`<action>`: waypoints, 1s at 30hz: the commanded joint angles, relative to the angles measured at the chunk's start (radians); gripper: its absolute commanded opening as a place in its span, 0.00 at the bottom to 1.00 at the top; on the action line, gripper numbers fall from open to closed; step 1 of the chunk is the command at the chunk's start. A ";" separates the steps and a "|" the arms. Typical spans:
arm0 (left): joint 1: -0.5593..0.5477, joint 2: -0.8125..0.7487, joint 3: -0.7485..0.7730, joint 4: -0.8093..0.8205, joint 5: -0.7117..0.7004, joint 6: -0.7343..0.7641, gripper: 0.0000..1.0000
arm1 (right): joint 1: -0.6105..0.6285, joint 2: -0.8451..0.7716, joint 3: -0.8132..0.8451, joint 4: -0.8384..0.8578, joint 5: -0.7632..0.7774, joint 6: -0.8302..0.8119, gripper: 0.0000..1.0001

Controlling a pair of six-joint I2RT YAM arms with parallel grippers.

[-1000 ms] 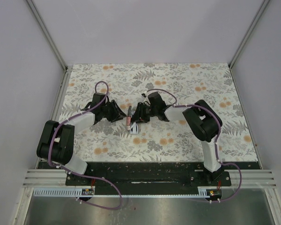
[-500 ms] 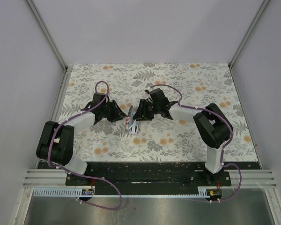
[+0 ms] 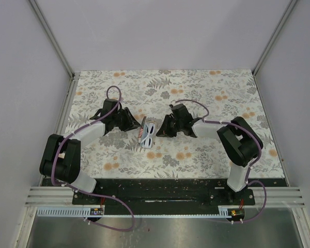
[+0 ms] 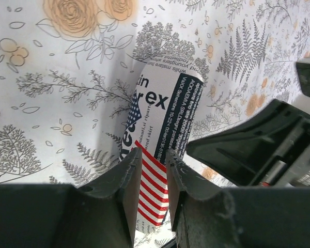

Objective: Organize the sunglasses

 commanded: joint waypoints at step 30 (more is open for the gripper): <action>-0.089 0.077 0.016 0.127 0.064 -0.005 0.02 | -0.005 0.181 0.109 0.023 -0.038 0.028 0.08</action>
